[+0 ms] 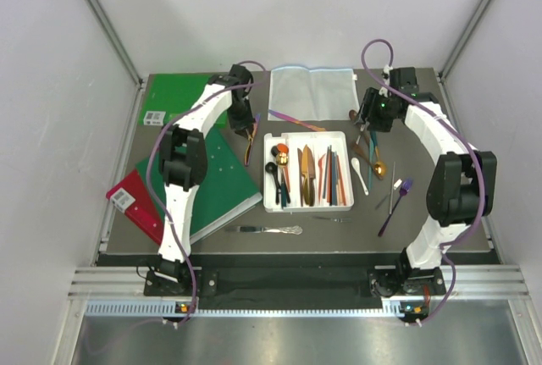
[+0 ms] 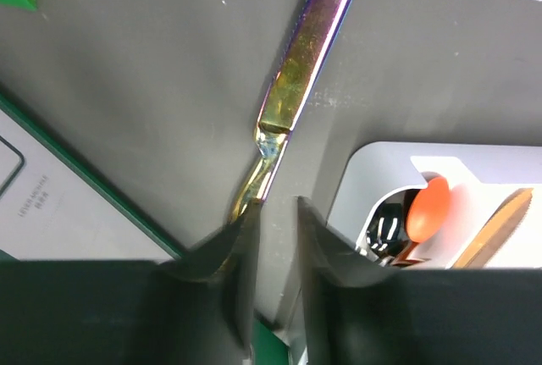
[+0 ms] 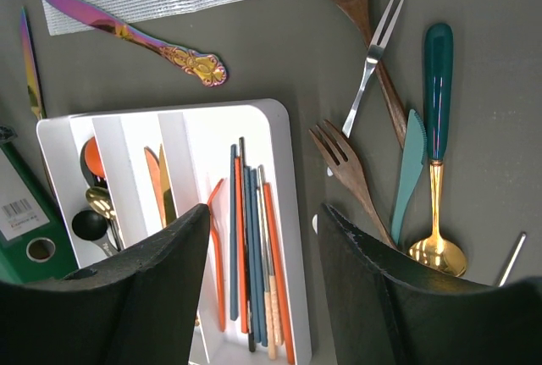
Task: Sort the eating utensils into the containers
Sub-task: Pick up the knife at the center of the board.
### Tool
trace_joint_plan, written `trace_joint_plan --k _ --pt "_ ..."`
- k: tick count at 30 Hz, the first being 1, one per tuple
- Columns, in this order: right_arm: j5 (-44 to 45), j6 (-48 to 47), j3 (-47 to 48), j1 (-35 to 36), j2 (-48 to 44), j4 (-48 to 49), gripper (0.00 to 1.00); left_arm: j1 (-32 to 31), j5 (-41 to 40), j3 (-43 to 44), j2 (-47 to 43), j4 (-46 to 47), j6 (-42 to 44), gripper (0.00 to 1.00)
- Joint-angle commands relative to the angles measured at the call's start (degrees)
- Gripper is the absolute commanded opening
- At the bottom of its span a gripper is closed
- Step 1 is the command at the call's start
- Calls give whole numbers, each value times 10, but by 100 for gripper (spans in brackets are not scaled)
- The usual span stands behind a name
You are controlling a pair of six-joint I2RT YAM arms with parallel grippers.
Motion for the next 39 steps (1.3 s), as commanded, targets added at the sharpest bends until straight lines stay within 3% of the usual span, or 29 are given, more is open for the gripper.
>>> trace_joint_plan --k 1,6,19,26,33,39 --pt "-2 -8 19 -6 -3 7 54 5 12 12 -2 -9 18 36" --pt "1 -11 12 -6 -7 5 54 4 21 8 8 -5 22 41" --pt "3 -16 12 -6 -5 3 54 -12 4 -35 24 7 19 41" --pt "4 -15 12 -7 -3 1 54 -15 -24 -42 44 1 23 29" --pt "-2 -13 14 -9 -1 0 54 -23 -29 -42 66 4 24 25" --pt "-1 -15 19 -11 1 -3 54 -24 -61 -30 68 -2 21 35"
